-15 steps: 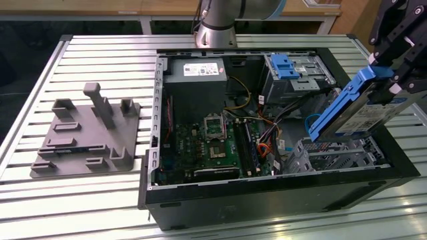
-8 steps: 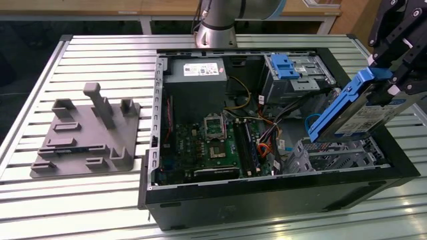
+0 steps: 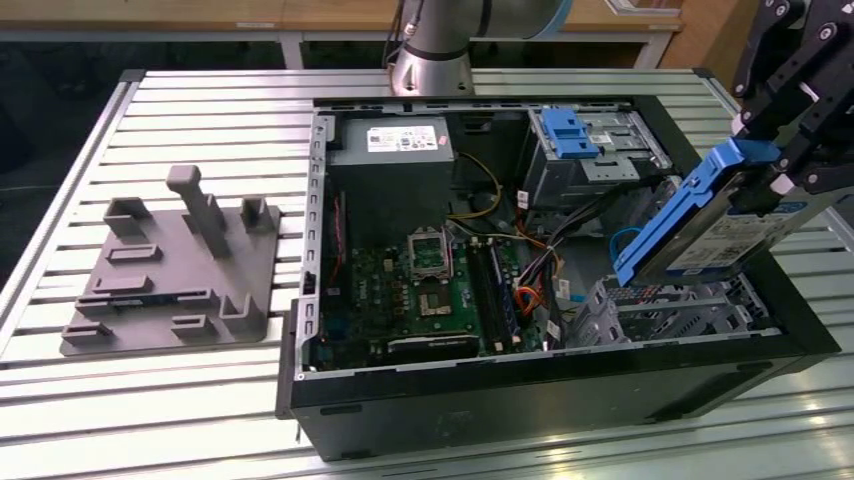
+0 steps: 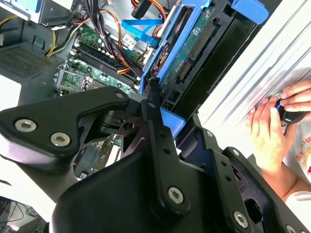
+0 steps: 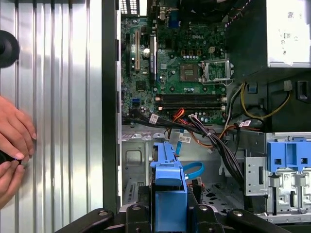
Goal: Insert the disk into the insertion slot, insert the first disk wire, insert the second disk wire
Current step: 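Insert the disk into the insertion slot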
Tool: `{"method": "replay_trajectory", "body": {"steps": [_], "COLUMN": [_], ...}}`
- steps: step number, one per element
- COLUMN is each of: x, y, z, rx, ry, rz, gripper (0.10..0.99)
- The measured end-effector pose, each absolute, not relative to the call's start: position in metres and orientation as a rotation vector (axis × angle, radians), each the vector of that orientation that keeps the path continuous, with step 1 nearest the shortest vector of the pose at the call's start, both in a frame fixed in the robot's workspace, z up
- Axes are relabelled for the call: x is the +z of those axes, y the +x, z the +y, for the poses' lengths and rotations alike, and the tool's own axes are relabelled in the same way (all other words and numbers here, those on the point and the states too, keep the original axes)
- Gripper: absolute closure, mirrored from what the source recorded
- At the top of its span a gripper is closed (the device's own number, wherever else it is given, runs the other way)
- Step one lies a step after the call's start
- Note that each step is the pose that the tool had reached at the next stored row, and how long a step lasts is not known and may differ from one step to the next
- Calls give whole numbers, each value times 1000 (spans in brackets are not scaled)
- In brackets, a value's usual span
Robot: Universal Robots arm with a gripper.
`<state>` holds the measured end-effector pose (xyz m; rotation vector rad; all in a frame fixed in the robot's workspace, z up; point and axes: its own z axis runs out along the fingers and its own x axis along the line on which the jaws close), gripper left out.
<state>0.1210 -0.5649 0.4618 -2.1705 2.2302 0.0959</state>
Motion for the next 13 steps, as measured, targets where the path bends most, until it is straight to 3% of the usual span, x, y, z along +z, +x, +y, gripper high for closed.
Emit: {"method": "replay_trajectory", "body": {"steps": [13], "x": [456], "y": [120], "z": [-565], "rx": [96], "ry": [-2163], "rz": [2237], "gripper": [725]}}
